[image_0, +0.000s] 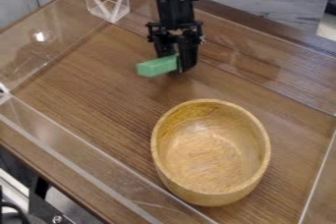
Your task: Remove the green block from inside the brown bowl and put it on the table
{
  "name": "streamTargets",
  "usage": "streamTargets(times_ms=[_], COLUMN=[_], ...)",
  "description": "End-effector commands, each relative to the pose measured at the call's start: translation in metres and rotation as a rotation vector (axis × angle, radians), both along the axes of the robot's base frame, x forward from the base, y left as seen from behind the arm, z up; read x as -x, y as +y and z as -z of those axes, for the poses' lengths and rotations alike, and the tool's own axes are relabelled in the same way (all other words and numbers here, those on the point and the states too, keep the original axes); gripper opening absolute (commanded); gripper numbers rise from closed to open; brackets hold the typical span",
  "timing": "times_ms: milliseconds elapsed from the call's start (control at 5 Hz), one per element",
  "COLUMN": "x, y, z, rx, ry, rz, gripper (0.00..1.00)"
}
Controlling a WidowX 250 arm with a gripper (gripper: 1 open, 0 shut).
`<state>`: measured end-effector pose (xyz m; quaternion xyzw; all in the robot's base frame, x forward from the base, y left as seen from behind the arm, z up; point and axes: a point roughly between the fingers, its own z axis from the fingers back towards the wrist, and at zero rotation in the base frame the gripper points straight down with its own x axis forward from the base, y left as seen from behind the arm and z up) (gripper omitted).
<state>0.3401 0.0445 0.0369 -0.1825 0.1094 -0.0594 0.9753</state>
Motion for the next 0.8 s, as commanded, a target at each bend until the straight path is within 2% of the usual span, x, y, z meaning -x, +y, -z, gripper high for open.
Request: streamTargets(times_ms=[0,600], x=[-0.0121,-0.0136], y=[0.0010,0.0000], z=[-0.0173,-0.0163], rx=[-0.017,-0.014], ry=[-0.060,-0.045], rz=[0.010,0.017], gripper=[0.00,0.00])
